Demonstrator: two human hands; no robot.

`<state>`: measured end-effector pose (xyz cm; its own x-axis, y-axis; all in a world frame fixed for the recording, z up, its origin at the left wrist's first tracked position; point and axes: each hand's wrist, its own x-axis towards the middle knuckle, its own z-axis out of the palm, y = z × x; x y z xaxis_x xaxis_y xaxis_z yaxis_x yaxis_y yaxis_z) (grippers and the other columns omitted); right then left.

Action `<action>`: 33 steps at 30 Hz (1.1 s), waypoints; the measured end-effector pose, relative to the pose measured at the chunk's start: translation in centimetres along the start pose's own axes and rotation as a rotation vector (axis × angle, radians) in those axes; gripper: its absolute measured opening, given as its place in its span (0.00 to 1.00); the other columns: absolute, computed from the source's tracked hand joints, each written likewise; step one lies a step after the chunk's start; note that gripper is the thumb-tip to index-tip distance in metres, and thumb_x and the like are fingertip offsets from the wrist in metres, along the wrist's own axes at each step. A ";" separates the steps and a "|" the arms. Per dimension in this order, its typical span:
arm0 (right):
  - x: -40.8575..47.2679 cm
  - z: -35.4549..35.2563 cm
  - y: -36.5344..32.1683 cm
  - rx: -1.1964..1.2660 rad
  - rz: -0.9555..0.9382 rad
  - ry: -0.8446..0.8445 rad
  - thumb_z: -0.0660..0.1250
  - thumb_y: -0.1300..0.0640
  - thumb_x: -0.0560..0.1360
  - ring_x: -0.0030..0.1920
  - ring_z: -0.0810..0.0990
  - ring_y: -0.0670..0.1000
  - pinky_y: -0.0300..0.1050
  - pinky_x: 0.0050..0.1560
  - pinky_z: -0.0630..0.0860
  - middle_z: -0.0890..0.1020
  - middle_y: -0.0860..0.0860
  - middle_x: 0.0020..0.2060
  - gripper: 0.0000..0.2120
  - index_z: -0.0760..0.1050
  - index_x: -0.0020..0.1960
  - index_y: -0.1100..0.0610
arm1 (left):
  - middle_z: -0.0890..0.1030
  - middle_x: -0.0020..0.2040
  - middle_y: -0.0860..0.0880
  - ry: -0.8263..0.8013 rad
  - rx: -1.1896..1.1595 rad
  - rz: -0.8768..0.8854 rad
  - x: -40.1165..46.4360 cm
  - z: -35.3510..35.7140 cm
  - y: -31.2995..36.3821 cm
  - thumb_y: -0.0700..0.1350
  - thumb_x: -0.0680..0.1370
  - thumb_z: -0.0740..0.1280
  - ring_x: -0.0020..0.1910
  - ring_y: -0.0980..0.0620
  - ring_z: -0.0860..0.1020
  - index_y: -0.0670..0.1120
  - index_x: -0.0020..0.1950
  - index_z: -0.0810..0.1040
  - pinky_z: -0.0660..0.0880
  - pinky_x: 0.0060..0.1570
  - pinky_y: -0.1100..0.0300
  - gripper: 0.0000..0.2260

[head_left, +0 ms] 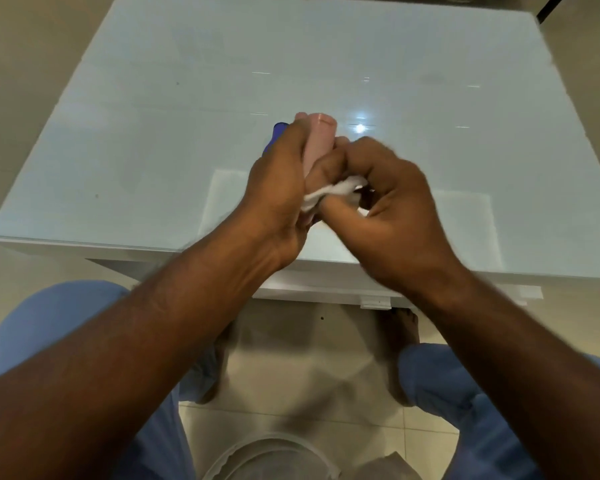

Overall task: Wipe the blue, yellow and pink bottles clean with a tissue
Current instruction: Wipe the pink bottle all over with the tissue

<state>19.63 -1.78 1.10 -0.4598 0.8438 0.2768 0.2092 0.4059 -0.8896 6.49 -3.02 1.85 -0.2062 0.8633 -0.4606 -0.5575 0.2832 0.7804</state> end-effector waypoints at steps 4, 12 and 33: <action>0.2 -0.2 -0.5 0.053 -0.017 -0.095 0.70 0.69 0.73 0.45 0.86 0.49 0.47 0.45 0.83 0.87 0.47 0.43 0.10 0.86 0.47 0.57 | 0.85 0.48 0.46 -0.004 -0.090 -0.017 0.0 -0.6 0.7 0.60 0.83 0.62 0.49 0.47 0.85 0.42 0.62 0.79 0.83 0.50 0.50 0.22; 0.3 -0.6 0.0 -0.051 -0.023 0.013 0.70 0.68 0.72 0.45 0.85 0.52 0.48 0.43 0.83 0.86 0.51 0.43 0.08 0.84 0.44 0.56 | 0.85 0.44 0.46 -0.112 0.015 -0.012 -0.4 0.1 0.4 0.61 0.84 0.59 0.47 0.47 0.85 0.45 0.50 0.82 0.83 0.49 0.51 0.22; 1.1 -1.5 -0.3 0.041 0.054 0.191 0.69 0.68 0.74 0.42 0.87 0.50 0.57 0.46 0.85 0.87 0.48 0.41 0.10 0.85 0.46 0.55 | 0.86 0.48 0.46 0.160 0.040 -0.017 0.7 -0.2 -0.4 0.58 0.81 0.68 0.47 0.47 0.85 0.45 0.61 0.82 0.82 0.50 0.52 0.18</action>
<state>20.40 -0.47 2.19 -0.2765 0.9166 0.2889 0.1922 0.3473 -0.9179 6.38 -2.64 1.16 -0.3247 0.7815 -0.5328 -0.5302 0.3161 0.7868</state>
